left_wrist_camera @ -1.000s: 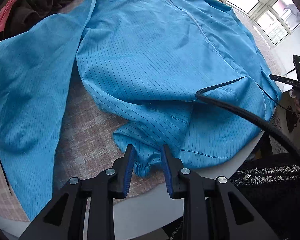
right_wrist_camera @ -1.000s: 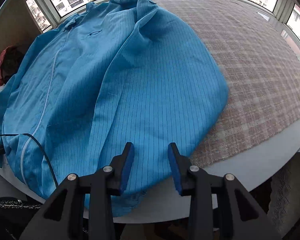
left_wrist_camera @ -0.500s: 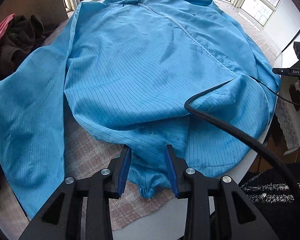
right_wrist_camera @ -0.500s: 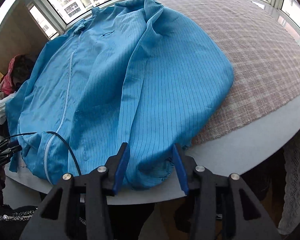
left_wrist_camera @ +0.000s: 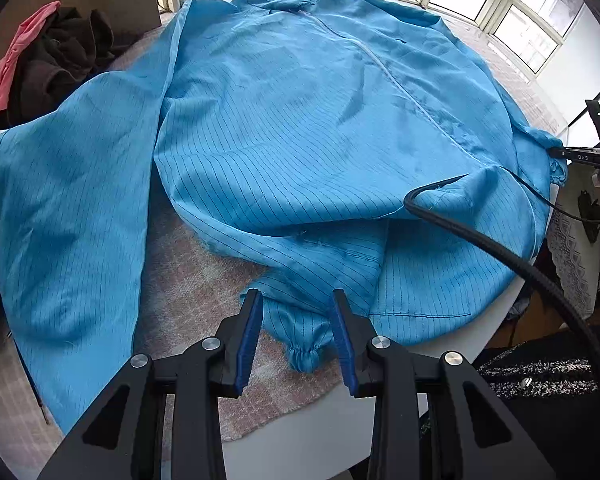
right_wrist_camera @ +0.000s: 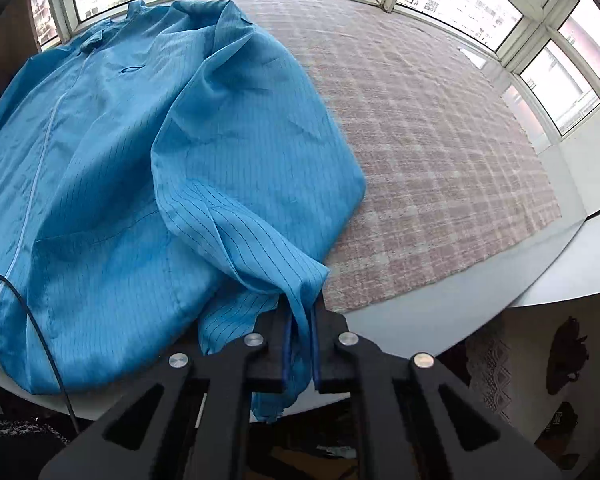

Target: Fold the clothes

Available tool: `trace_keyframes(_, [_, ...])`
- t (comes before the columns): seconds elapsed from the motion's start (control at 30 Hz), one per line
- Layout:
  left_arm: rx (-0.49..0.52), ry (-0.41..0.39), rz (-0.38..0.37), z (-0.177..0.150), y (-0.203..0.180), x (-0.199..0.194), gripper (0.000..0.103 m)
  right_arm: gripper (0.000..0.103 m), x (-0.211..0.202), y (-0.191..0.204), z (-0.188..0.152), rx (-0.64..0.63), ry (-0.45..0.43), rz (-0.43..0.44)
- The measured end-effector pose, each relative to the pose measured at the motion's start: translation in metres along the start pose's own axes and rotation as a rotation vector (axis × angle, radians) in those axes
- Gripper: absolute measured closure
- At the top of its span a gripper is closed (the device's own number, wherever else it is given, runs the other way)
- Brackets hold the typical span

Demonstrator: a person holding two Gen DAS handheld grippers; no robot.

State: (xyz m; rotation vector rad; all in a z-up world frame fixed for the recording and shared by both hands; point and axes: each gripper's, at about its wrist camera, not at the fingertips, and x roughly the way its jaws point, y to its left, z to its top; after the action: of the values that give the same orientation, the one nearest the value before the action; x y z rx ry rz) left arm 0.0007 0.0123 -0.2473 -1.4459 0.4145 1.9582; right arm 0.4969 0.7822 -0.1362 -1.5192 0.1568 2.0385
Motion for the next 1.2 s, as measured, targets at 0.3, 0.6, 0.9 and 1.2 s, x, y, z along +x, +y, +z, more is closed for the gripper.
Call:
trace_keyframes(0.3, [-0.003,0.026,0.01,-0.017,0.003,-0.003,0.07,0.046,-0.024,0.007,0.001,-0.047,-0.054,0.309])
trace_keyframes(0.6, [0.046,0.068,0.03,-0.005,0.002,0.011,0.07,0.046,0.025,0.064,-0.017,-0.292,-0.003,0.327])
trace_keyframes(0.9, [0.055,0.127,-0.003,0.009,0.003,0.038,0.079,0.075,0.038,0.076,-0.018,-0.344,0.027,0.444])
trace_keyframes(1.2, [-0.01,0.054,-0.133,-0.002,-0.015,-0.036,0.102,0.097,-0.041,0.039,-0.003,-0.234,-0.096,0.631])
